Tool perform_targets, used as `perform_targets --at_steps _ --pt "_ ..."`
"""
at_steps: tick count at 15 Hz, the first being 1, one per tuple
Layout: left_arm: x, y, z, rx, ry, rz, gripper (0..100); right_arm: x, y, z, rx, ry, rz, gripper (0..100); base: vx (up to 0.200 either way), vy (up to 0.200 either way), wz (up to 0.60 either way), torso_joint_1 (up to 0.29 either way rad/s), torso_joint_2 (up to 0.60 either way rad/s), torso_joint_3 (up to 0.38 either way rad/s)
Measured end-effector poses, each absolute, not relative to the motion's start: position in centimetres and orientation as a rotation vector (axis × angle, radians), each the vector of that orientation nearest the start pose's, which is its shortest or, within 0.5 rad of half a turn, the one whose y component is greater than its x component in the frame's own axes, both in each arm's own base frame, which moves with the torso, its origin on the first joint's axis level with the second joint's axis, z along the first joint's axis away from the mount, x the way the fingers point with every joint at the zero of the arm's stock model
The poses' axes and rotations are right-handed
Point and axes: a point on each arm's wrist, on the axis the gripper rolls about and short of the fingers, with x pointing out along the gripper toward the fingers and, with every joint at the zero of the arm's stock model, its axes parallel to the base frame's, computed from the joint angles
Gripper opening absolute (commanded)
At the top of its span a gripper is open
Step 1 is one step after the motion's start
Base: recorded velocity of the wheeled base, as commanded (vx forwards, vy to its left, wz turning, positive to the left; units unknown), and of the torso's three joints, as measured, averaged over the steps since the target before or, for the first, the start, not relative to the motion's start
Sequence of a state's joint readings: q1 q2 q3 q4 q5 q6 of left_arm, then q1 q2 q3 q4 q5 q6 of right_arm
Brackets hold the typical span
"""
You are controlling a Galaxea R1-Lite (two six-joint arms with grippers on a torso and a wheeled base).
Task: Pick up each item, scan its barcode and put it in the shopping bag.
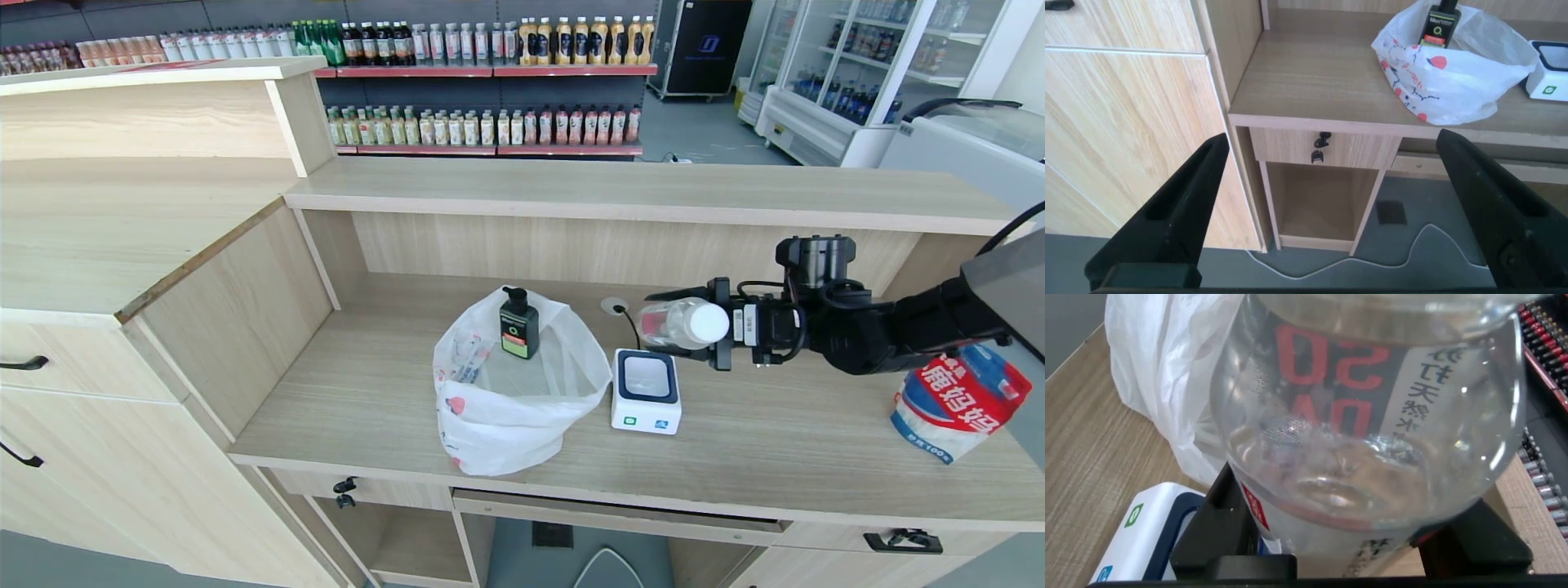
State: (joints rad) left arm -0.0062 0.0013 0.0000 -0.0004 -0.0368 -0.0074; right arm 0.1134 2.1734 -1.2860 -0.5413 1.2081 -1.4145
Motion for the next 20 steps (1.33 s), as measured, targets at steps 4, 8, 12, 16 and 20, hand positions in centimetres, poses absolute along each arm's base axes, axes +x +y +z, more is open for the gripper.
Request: perform_targets --at_steps 4,8,12,16,20 --pt "-2.27 -0.07 7.56 -0.007 0.001 -0.043 100 42.08 6.95 12.98 -0.998 -0.666 1.267 0 0.000 0.000 0.00 0.000 0.00 0.000" --pt "-2.27 -0.07 7.56 -0.007 0.001 -0.043 100 42.35 7.03 12.95 -0.995 -0.682 1.275 0 0.000 0.000 0.00 0.000 0.00 0.000" --pt "-2.27 -0.07 7.56 -0.007 0.001 -0.043 100 42.43 7.04 12.90 -0.994 -0.687 1.277 0 0.000 0.000 0.00 0.000 0.00 0.000" --pt "-2.27 -0.07 7.56 -0.007 0.001 -0.043 100 42.41 6.93 12.70 -1.000 -0.719 1.290 0 0.000 0.000 0.00 0.000 0.00 0.000" --pt "-2.27 -0.07 7.56 -0.007 0.001 -0.043 100 42.71 6.72 12.38 -1.002 -0.734 1.292 0 0.000 0.000 0.00 0.000 0.00 0.000"
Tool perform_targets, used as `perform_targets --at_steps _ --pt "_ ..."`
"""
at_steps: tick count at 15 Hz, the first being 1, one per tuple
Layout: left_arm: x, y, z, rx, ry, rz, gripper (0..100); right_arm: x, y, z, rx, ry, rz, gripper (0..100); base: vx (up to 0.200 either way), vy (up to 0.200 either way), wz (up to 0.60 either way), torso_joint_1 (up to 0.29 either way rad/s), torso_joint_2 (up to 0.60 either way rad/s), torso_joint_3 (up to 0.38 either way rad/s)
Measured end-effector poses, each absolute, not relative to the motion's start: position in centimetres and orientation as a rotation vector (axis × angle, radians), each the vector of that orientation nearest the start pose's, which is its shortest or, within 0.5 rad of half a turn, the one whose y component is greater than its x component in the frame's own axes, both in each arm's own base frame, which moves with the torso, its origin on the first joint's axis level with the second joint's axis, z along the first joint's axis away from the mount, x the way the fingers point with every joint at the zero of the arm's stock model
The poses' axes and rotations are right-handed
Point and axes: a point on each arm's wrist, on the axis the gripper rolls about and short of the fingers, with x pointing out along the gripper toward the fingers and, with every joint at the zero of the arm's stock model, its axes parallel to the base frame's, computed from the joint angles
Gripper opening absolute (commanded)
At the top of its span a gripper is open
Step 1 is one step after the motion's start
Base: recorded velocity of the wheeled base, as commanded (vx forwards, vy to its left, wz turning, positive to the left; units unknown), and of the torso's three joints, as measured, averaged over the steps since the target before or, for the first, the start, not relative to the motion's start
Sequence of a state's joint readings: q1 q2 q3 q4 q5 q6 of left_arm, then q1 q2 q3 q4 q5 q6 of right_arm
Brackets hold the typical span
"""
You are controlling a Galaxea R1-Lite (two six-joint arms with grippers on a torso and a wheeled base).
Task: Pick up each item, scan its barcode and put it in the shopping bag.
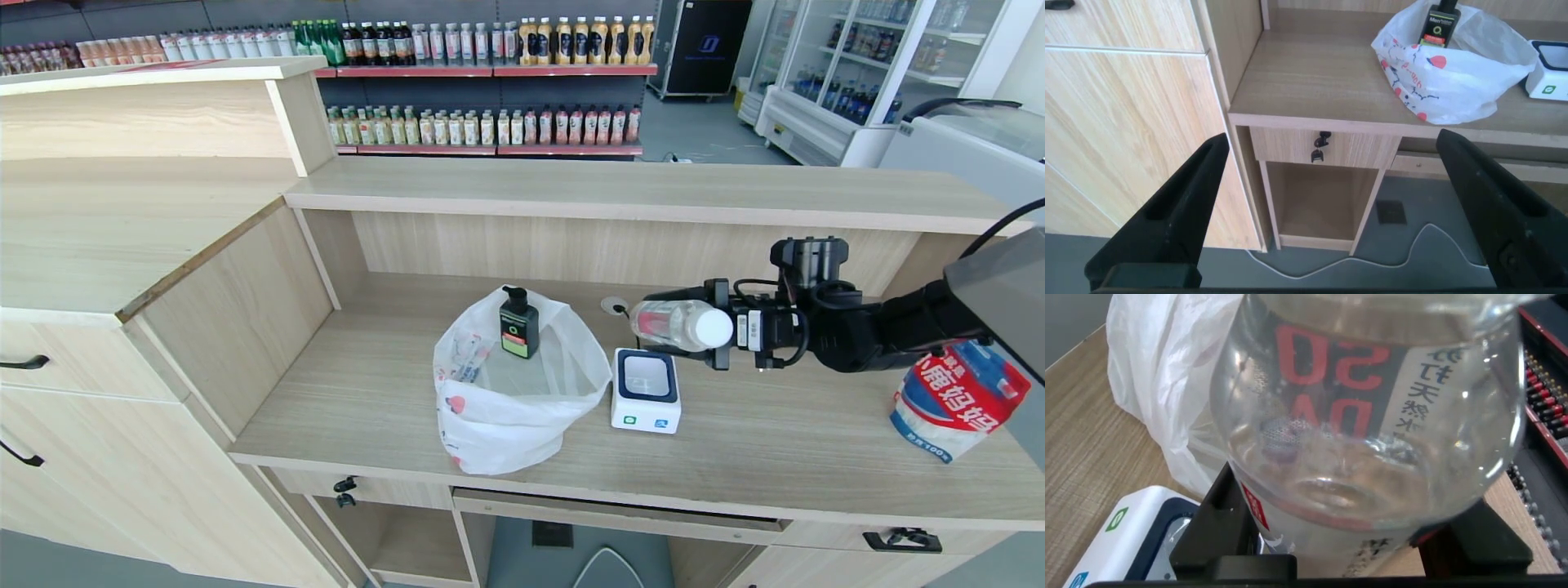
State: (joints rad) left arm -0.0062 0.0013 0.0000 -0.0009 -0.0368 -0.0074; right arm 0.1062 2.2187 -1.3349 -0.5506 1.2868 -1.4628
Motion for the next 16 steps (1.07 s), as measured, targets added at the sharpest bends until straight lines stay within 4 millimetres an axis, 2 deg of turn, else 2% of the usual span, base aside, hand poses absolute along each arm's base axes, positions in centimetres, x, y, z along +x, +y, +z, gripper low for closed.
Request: perform_targets --at_steps 5,7,9,12,14,16 --pt "-2.3 -0.1 7.6 -0.007 0.001 -0.043 100 42.8 6.7 12.2 -0.994 -0.741 1.300 0 0.000 0.000 0.00 0.000 0.00 0.000" --pt "-2.3 -0.1 7.6 -0.007 0.001 -0.043 100 41.9 6.6 12.8 -0.975 -0.720 1.310 0 0.000 0.000 0.00 0.000 0.00 0.000" --pt "-2.3 -0.1 7.6 -0.007 0.001 -0.043 100 39.6 5.6 13.5 -0.891 -0.603 1.339 0 0.000 0.000 0.00 0.000 0.00 0.000" --pt "-2.3 -0.1 7.6 -0.007 0.001 -0.043 100 34.4 2.0 15.7 -0.726 -0.338 1.330 0 0.000 0.000 0.00 0.000 0.00 0.000" --pt "-2.3 -0.1 7.6 -0.007 0.001 -0.043 100 31.1 -0.1 18.4 -0.588 -0.191 1.280 0 0.000 0.000 0.00 0.000 0.00 0.000" --pt "-2.3 -0.1 7.6 -0.007 0.001 -0.043 100 27.4 -2.0 21.0 -0.335 -0.003 1.192 0 0.000 0.000 0.00 0.000 0.00 0.000"
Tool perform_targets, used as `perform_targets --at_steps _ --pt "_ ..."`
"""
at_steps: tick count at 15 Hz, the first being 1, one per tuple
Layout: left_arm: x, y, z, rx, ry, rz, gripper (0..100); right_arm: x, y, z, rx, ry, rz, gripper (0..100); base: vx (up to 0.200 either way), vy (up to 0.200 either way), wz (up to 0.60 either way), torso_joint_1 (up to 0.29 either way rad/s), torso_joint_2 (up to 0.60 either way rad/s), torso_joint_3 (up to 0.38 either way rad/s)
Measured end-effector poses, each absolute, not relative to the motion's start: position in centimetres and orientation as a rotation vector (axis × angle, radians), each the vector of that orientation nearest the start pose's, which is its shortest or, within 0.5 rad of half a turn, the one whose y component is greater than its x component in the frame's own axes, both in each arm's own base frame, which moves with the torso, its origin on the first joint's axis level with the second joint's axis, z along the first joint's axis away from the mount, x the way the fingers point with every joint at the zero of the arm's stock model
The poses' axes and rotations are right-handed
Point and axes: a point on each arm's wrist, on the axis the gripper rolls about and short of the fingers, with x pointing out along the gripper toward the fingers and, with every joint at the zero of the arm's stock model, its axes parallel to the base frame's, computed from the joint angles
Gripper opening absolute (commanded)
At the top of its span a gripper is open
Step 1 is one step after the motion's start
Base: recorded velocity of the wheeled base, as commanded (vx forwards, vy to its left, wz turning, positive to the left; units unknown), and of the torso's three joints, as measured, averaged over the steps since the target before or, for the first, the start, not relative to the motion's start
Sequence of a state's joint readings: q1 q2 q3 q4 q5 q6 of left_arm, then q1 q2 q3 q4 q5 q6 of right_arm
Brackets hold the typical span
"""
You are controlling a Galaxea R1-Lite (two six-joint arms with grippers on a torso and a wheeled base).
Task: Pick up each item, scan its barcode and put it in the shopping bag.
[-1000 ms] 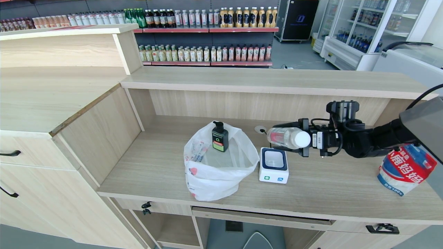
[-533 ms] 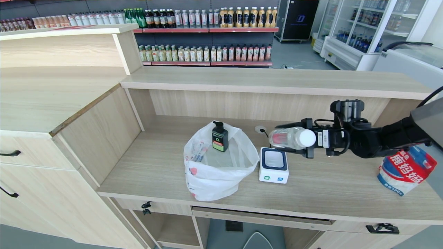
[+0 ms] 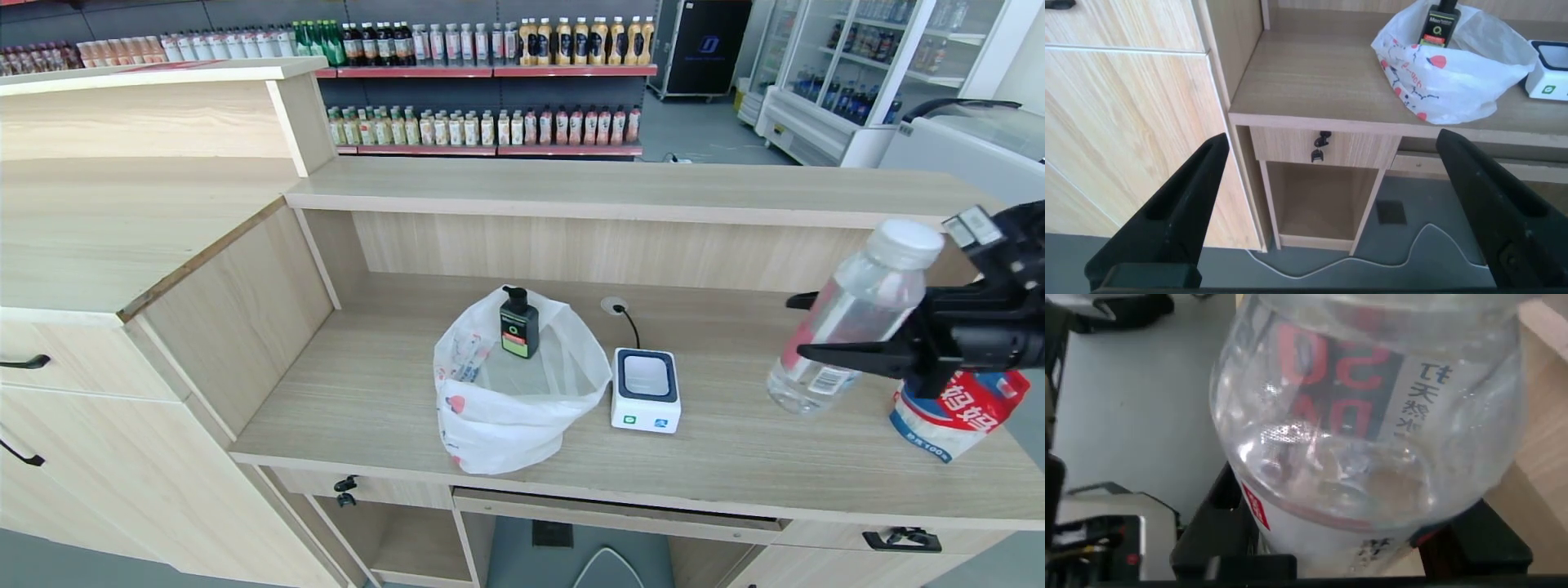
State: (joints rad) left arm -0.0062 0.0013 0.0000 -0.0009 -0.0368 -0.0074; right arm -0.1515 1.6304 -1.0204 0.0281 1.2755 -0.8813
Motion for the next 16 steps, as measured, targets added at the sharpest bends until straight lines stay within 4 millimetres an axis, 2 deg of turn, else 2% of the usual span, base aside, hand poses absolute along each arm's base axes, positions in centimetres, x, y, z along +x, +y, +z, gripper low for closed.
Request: perform_targets --at_steps 2,4,6,7,10,13,16 --pt "-2.3 -0.1 7.6 -0.007 0.001 -0.042 100 23.0 -3.6 22.6 -0.112 0.137 1.063 0 0.000 0.000 0.00 0.000 0.00 0.000" --pt "-2.3 -0.1 7.6 -0.007 0.001 -0.043 100 18.7 -4.3 23.4 0.021 0.245 0.844 0 0.000 0.000 0.00 0.000 0.00 0.000" --pt "-2.3 -0.1 7.6 -0.007 0.001 -0.043 100 15.7 -4.4 23.2 0.140 0.347 0.548 0 0.000 0.000 0.00 0.000 0.00 0.000" --pt "-2.3 -0.1 7.6 -0.007 0.001 -0.043 100 15.0 -4.2 23.3 0.138 0.357 0.455 0 0.000 0.000 0.00 0.000 0.00 0.000" --pt "-2.3 -0.1 7.6 -0.007 0.001 -0.043 100 14.5 -3.6 25.0 0.045 0.321 0.201 0 0.000 0.000 0.00 0.000 0.00 0.000" --pt "-2.3 -0.1 7.6 -0.007 0.001 -0.042 100 15.8 -2.4 26.8 -0.037 0.094 -0.002 0 0.000 0.000 0.00 0.000 0.00 0.000" --pt "-2.3 -0.1 7.6 -0.007 0.001 -0.043 100 16.7 -0.4 24.5 -0.058 0.054 -0.169 0 0.000 0.000 0.00 0.000 0.00 0.000"
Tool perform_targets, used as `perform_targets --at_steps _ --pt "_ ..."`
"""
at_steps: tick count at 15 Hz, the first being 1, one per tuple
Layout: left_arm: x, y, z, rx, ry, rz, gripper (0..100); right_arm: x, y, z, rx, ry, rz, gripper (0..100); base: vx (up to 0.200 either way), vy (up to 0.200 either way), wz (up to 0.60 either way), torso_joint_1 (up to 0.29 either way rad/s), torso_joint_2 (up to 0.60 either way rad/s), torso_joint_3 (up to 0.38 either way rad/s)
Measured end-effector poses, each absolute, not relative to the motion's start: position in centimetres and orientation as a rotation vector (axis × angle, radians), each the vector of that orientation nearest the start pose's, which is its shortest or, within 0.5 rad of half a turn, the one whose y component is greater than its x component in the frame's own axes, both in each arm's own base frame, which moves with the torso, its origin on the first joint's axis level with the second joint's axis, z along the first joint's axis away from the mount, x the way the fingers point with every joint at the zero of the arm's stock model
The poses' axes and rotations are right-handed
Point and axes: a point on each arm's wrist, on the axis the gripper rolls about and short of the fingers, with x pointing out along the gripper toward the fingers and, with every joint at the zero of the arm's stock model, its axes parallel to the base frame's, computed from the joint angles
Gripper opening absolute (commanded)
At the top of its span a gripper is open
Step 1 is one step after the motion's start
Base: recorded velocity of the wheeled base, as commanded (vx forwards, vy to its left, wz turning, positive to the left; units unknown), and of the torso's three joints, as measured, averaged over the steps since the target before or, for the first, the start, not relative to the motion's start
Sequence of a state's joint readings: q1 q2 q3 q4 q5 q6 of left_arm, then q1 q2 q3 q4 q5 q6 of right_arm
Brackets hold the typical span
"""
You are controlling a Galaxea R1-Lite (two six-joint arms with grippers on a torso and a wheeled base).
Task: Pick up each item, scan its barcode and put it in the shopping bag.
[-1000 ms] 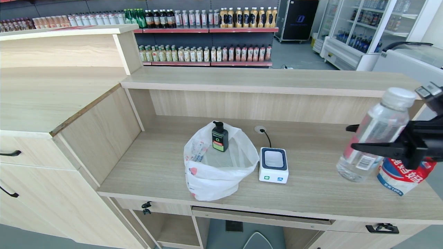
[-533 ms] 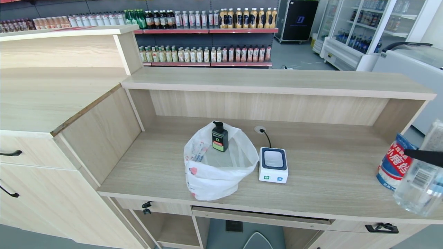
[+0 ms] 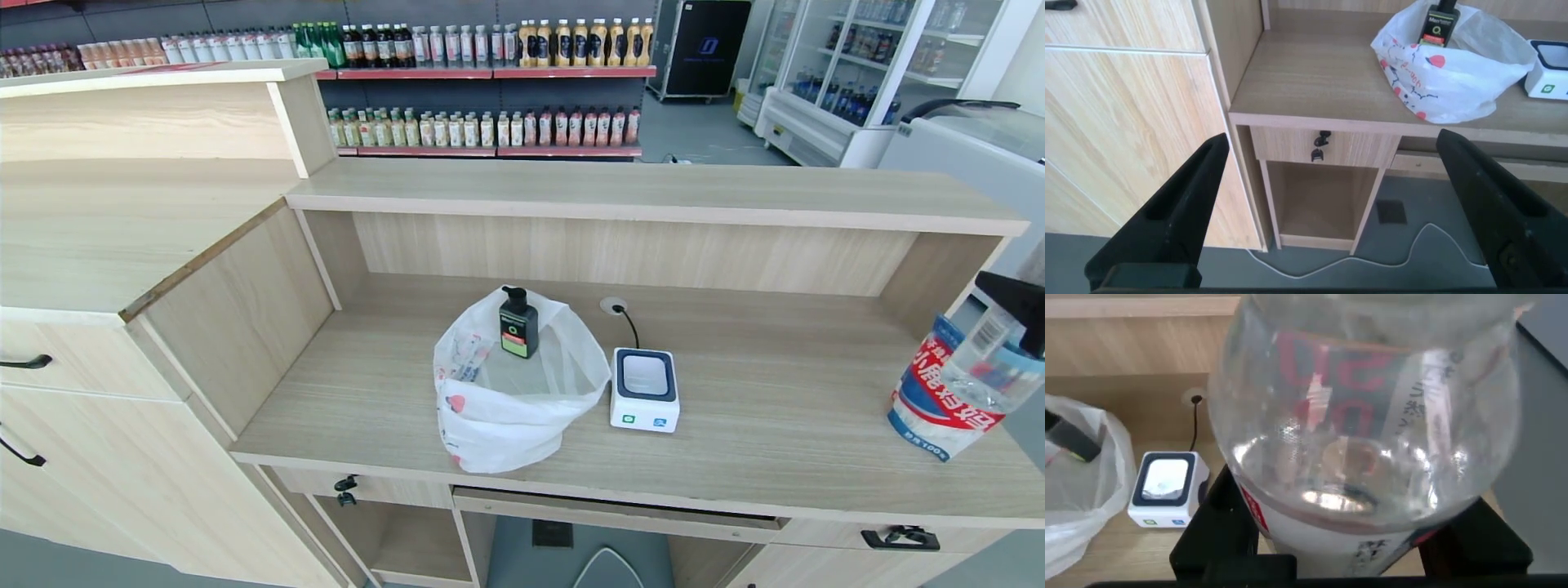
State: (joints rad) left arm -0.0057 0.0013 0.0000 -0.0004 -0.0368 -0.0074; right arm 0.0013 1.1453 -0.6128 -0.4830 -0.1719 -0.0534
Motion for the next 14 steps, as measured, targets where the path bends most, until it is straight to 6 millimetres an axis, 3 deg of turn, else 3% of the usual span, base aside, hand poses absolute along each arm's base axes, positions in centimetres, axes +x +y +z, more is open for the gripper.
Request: perform_targets --at_steps 3,8,12,14 --pt "-2.3 -0.1 7.6 -0.007 0.001 -0.043 100 17.4 1.5 23.7 -0.145 0.043 -0.128 0 0.000 0.000 0.00 0.000 0.00 0.000" --pt "-2.3 -0.1 7.6 -0.007 0.001 -0.043 100 18.2 4.2 24.9 -0.203 -0.009 0.044 0 0.000 0.000 0.60 0.000 0.00 0.003" --pt "-2.3 -0.1 7.6 -0.007 0.001 -0.043 100 20.2 6.0 25.5 -0.237 -0.014 0.155 0 0.000 0.000 0.60 -0.001 0.00 0.001" --pt "-2.3 -0.1 7.6 -0.007 0.001 -0.042 100 21.6 6.7 25.2 -0.242 -0.014 0.254 0 0.000 0.000 0.00 0.000 0.00 0.000"
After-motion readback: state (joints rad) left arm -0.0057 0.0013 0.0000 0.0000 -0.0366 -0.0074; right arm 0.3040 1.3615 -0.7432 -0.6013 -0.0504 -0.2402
